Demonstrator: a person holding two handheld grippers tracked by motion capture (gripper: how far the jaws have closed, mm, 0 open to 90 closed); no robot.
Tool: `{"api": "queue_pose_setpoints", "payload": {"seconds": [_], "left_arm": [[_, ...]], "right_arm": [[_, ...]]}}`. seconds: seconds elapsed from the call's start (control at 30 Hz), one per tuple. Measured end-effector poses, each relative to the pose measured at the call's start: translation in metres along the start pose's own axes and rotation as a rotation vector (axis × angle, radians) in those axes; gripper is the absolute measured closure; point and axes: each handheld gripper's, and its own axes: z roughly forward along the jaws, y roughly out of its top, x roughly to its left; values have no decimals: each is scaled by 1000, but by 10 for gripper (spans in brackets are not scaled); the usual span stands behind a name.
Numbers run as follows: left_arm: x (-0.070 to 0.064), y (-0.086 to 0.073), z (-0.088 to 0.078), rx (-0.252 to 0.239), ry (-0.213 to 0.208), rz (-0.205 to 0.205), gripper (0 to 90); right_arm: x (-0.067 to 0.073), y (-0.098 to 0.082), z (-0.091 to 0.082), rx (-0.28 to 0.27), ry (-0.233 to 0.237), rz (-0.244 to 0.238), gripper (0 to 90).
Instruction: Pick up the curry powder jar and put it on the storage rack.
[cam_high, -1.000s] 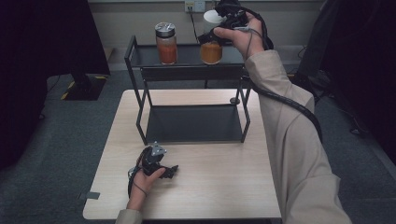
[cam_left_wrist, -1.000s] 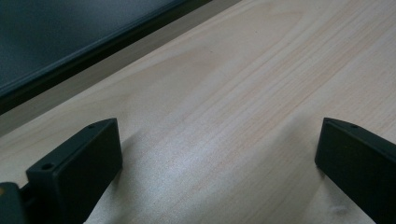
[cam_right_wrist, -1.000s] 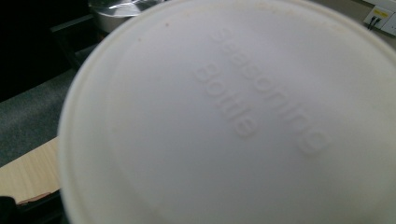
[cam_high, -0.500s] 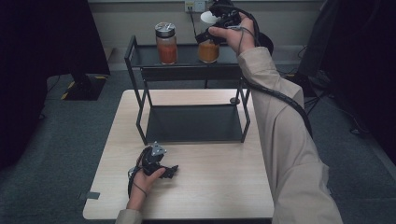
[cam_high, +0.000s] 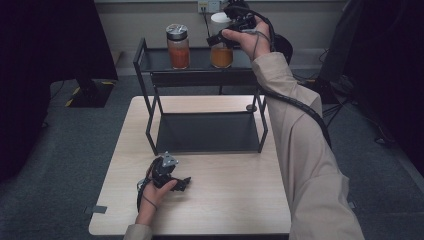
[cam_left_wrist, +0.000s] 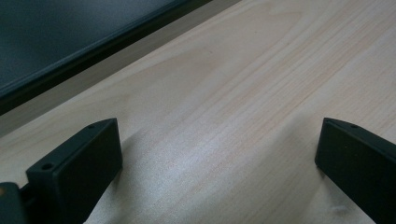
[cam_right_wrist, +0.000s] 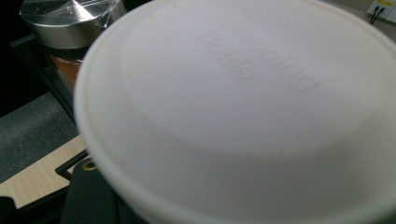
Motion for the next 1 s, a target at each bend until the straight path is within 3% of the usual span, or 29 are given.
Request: {"api": "queue_pose_setpoints", "payload": {"seconds": [0.13, 0.33, 0.47, 0.7, 1.0], "left_arm": [[0, 0, 0, 0, 0, 0, 0], [0, 0, 0, 0, 0, 0, 0], [0, 0, 0, 0, 0, 0, 0], [0, 0, 0, 0, 0, 1, 0], [0, 0, 0, -1, 0, 0, 0]], "right_arm": [[1, -1, 0, 1, -6, -5, 311], [7, -1, -2, 14, -26, -9, 125], [12, -5, -8, 8, -39, -16, 69], [19, -14, -22, 2, -58, -11, 21], [26, -34, -29, -4, -48, 10, 14]]}}
